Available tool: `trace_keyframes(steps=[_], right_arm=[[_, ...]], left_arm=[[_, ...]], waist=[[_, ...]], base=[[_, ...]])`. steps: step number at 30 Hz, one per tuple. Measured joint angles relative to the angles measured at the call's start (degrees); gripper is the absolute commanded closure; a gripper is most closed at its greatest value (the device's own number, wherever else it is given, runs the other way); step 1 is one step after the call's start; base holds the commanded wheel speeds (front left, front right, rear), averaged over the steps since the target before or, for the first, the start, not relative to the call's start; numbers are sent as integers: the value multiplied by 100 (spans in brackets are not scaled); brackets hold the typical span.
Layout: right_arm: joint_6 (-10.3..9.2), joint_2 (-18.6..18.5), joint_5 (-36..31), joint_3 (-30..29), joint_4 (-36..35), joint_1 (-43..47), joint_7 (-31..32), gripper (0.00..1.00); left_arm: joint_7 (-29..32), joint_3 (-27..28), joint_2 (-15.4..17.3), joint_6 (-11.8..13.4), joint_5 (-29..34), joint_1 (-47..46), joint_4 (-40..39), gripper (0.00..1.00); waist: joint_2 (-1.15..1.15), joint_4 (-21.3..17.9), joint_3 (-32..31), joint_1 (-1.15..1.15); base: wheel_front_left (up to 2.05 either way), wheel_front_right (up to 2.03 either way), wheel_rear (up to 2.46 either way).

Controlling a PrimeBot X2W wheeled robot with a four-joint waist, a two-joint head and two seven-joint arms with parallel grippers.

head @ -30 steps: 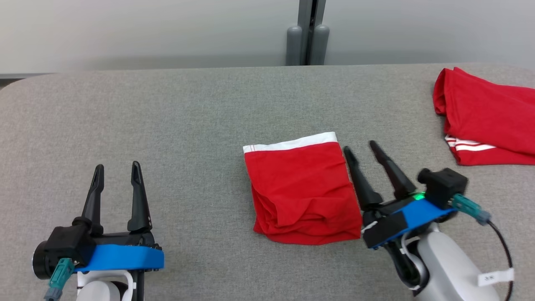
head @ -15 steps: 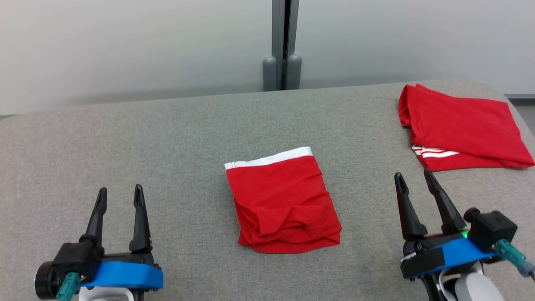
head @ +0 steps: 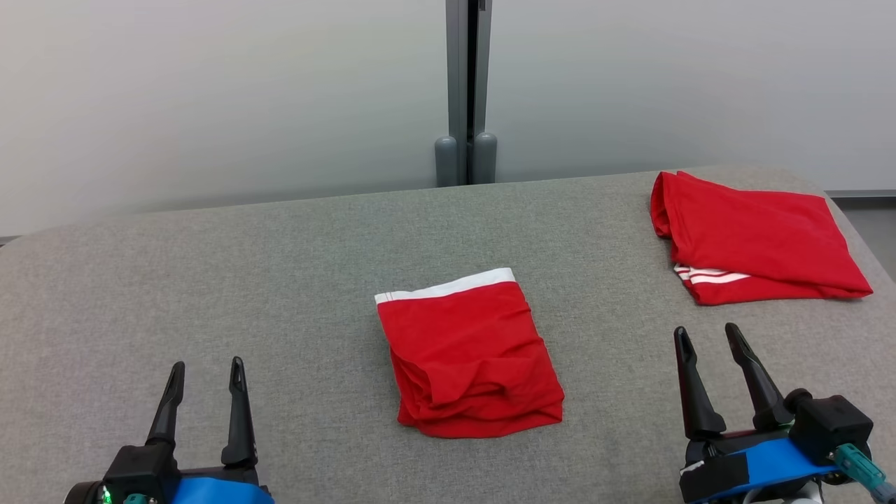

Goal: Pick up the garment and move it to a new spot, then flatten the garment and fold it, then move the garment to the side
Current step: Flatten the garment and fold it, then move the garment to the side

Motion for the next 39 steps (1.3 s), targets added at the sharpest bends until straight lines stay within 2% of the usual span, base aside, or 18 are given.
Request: trace_keyframes(steps=[12, 39], right_arm=[[0, 58, -220, -146, 18, 2, 0, 0], [0, 82, -226, -70, 222, 5, 0, 0]], left_arm=[[0, 8, 1, 8, 62, 88, -16, 0], [0, 14, 1, -42, 68, 59, 55, 0]], waist=[[0, 128, -43, 1], [1, 203, 1, 0]], base=[[0, 0, 0], [0, 0, 0]])
